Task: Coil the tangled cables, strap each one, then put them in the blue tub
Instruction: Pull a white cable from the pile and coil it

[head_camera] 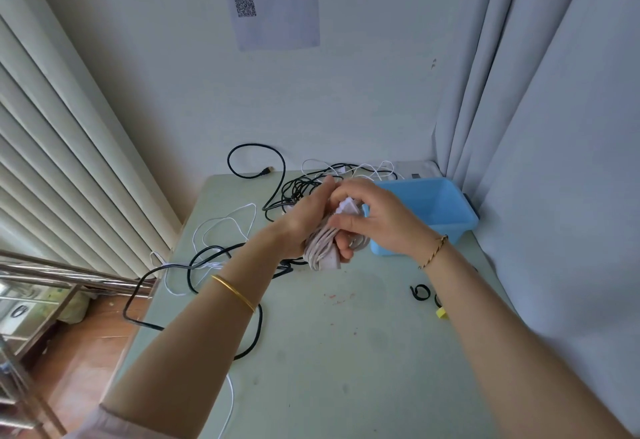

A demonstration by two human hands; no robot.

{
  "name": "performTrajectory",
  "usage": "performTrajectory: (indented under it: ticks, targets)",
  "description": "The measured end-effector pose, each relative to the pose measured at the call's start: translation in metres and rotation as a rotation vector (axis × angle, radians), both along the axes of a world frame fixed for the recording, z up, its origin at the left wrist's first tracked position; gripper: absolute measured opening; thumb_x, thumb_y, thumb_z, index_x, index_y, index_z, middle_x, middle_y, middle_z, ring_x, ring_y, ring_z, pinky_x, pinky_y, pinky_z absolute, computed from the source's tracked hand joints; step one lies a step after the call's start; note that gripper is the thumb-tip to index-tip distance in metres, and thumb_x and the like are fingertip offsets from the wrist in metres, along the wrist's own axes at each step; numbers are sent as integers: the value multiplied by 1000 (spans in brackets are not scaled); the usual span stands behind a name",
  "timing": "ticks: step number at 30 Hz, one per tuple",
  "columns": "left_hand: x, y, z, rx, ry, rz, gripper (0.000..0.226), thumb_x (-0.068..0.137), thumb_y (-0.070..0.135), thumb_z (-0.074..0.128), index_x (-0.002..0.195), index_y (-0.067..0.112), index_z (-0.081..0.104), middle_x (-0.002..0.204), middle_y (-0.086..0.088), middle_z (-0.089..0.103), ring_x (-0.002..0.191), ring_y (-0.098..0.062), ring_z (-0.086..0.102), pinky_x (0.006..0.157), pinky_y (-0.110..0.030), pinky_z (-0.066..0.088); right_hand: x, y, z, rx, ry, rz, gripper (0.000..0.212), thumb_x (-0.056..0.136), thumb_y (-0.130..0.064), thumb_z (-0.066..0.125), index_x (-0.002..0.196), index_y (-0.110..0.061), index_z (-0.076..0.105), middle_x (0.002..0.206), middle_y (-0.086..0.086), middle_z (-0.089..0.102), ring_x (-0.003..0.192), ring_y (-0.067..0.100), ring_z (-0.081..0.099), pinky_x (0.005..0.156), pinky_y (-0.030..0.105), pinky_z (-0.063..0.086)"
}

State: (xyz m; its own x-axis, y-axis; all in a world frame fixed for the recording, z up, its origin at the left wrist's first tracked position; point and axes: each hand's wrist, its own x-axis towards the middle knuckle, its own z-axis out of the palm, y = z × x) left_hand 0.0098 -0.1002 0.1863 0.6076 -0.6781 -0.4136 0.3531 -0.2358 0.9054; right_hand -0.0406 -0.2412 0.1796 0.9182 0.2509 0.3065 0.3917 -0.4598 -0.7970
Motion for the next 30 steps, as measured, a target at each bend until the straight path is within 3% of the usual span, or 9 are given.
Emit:
performTrajectory:
  ticks: [2,5,9,12,15,19,22,27,30]
  targets:
    - [1,1,-1,16,35,-14,85,97,60,11,70,-3,60,51,-20,58,49,-31,60,53,-31,53,-5,-1,0,182,157,137,12,93,-11,55,98,-1,50,63,4,65,55,21,62,63,27,49]
    - [2,1,-2,26,99,3,82,97,60,11,75,-5,56,53,-21,58,49,-31,60,54,-33,54,-6,0,-2,159,104,58,5,92,-12,55,96,-13,52,73,20,63,65,21,61,63,15,48]
    - [2,-1,-4,-12,192,51,80,99,55,12,71,-5,56,53,-19,58,51,-29,61,64,-35,55,2,-1,-18,70,23,-86,9,89,-24,60,95,-27,53,78,-6,58,69,-4,54,66,9,41]
    - [3,-1,-5,-35,198,63,78,100,51,14,70,-7,56,56,-19,59,51,-28,61,59,-32,55,5,-4,-30,94,16,-157,13,88,-31,62,94,-22,55,73,-2,58,65,6,52,64,19,43]
    - [3,-5,-13,-8,115,93,76,101,49,21,69,-8,60,63,-21,61,54,-28,62,57,-30,55,2,-9,-40,133,27,-218,16,87,-29,64,95,-15,60,70,-8,56,61,-1,52,60,13,41]
    - [-2,-11,-34,59,-173,86,43,99,36,46,88,0,67,85,-17,69,74,-24,64,71,-30,52,-7,-19,-63,201,86,-354,22,86,-34,62,92,-13,62,74,-8,58,66,0,53,62,14,42]
    - [-5,-12,-51,82,-241,-49,18,91,20,63,99,5,60,81,-6,73,75,-15,68,70,-23,51,-15,-27,-83,226,158,-439,19,87,-32,63,93,-14,64,80,-3,62,70,4,56,64,17,45]
    - [-7,-30,-77,219,-273,-76,20,91,20,63,104,7,54,78,1,71,70,-9,64,68,-21,49,-25,-33,-110,426,309,-500,9,89,-25,63,92,-16,63,79,-4,64,61,-4,60,59,12,48]
    - [-8,-39,-90,265,-250,-66,18,92,23,62,99,9,54,78,1,68,64,-7,60,61,-19,46,-29,-34,-124,572,391,-495,4,89,-22,63,90,-18,62,77,0,65,59,7,62,57,17,52]
